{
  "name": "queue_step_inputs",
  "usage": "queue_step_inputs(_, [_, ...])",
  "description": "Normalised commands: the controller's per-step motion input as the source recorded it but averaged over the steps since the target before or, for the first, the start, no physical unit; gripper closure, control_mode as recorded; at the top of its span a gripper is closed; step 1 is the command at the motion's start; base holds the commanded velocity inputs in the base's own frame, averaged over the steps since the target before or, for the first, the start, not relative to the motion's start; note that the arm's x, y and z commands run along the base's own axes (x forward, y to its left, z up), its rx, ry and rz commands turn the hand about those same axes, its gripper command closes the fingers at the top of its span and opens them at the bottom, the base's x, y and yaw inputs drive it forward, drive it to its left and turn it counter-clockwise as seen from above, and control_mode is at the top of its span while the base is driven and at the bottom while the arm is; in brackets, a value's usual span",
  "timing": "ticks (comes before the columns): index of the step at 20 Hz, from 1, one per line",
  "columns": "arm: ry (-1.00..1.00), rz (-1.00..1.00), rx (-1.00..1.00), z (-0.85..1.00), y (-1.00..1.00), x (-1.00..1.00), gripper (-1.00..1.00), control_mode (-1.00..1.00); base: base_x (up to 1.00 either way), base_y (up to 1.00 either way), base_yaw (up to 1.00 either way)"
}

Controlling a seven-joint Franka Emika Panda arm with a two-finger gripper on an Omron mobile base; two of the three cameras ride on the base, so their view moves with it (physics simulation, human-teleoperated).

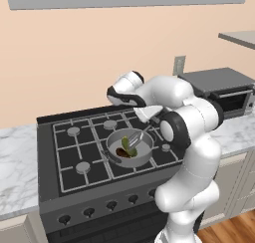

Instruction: Put the sweet potato and cucumber in the pot. Retrieve the spatula and lightly stir the vegetables in the pot.

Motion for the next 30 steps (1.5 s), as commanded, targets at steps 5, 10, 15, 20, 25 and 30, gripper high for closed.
queue_step_inputs(5, [-0.01, 0.16, 0.0, 0.39, 0.23, -0.15, 1.0, -1.0, 0.0, 0.0, 0.0])
queue_step_inputs(10, [-0.03, 0.16, -0.02, 0.0, 0.32, -0.03, 1.0, -1.0, 0.0, 0.0, 0.0])
queue_step_inputs(15, [-0.09, 0.09, -0.04, -0.14, 0.32, 0.05, 1.0, -1.0, 0.0, 0.0, 0.0])
queue_step_inputs(20, [-0.05, 0.05, -0.05, -0.46, 0.32, 0.21, 1.0, -1.0, 0.0, 0.0, 0.0])
queue_step_inputs(25, [-0.04, 0.02, -0.05, -0.38, 0.13, 0.25, 1.0, -1.0, 0.0, 0.0, 0.0])
queue_step_inputs(30, [-0.03, 0.02, -0.05, -0.23, 0.0, 0.06, 1.0, -1.0, 0.0, 0.0, 0.0])
